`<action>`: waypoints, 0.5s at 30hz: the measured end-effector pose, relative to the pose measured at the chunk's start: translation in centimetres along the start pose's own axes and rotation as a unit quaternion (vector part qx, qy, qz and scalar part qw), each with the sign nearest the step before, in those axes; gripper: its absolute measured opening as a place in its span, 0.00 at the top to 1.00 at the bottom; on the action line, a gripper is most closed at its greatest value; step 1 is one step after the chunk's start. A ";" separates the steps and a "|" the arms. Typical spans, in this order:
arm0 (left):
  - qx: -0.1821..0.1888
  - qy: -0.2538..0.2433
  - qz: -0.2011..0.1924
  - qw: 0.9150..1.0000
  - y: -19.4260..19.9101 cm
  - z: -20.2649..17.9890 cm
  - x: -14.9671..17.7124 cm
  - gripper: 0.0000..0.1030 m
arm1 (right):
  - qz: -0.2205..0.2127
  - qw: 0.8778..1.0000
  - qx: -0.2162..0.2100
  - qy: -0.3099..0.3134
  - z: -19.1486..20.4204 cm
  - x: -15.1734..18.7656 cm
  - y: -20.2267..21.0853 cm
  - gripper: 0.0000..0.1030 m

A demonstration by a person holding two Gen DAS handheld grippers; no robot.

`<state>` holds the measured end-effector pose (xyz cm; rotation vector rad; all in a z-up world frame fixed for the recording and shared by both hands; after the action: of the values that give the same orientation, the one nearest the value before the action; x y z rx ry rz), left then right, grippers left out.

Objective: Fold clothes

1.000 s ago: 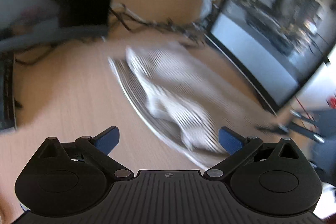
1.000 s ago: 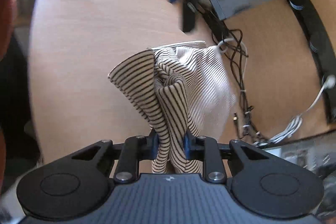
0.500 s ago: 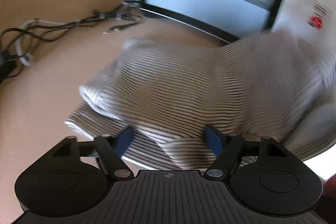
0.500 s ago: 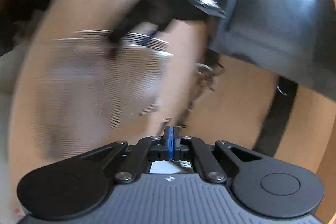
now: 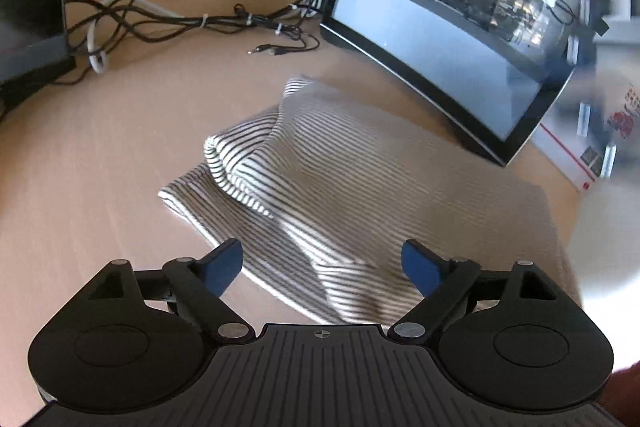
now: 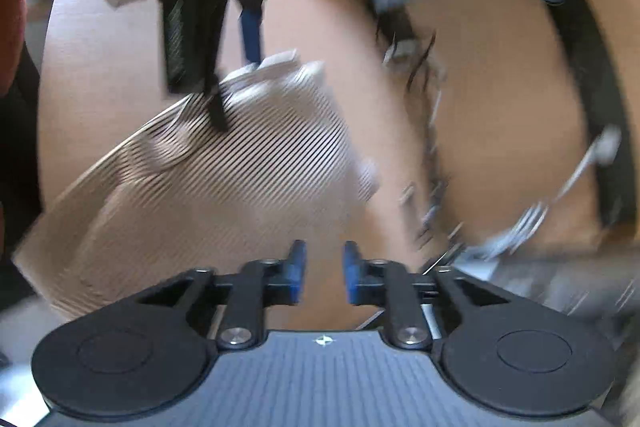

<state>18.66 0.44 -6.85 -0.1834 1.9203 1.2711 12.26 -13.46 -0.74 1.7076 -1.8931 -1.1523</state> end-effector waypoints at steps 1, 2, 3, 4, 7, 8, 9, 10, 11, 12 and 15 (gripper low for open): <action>-0.003 -0.001 0.001 1.000 0.0 -0.1 -0.2 0.12 | 0.010 0.999 -0.012 -0.036 0.5 1.1 -0.5 0.57; -0.009 -0.005 0.002 1.000 0.0 -0.3 -0.4 0.12 | 0.021 0.996 -0.027 -0.080 0.9 2.1 -1.0 0.54; -0.015 -0.009 0.003 1.000 0.1 -0.3 -0.6 0.12 | 0.030 0.991 -0.044 -0.126 1.2 2.9 -1.6 0.54; -0.021 -0.013 0.003 1.000 0.2 -0.4 -0.7 0.11 | 0.039 0.983 -0.058 -0.172 1.5 3.8 -2.3 0.54; -0.034 -0.020 0.004 0.999 0.9 -0.4 -1.0 0.08 | 0.043 0.953 -0.080 -0.288 1.9 4.7 -3.2 0.56; -0.039 -0.022 0.004 0.999 1.3 -0.3 -1.0 0.08 | 0.042 0.940 -0.092 -0.325 1.8 4.7 -3.4 0.57; -0.044 -0.023 0.005 0.999 1.7 -0.1 -0.8 0.08 | 0.041 0.928 -0.100 -0.357 1.9 4.6 -3.6 0.57; -0.050 -0.023 0.005 0.998 2.0 0.1 -0.7 0.07 | 0.040 0.920 -0.101 -0.376 1.9 4.4 -3.8 0.57; -0.055 -0.022 0.005 0.998 2.4 0.3 -0.5 0.07 | 0.036 0.914 -0.107 -0.390 2.0 4.2 -3.9 0.57; -0.060 -0.019 0.005 0.998 2.8 0.5 -0.2 0.07 | 0.033 0.907 -0.117 -0.404 2.1 3.9 -3.9 0.57; -0.067 0.001 0.007 0.998 4.2 1.6 0.9 0.05 | 0.023 0.888 -0.144 -0.437 2.8 2.8 -4.0 0.53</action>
<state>16.77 4.05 -4.74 -0.2391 1.8413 1.4107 12.33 -14.93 -6.19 1.0217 -2.0103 -2.3105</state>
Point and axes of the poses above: each gripper's, at about its wrist camera, not at the fingertips, and y roughly against the way its jaws point, z to its left, x to its underside, the point moved 3 cm from there along -y, roughly the way its jaws point, and after that the axes turned 6 degrees about -y, right-handed, at the moved point
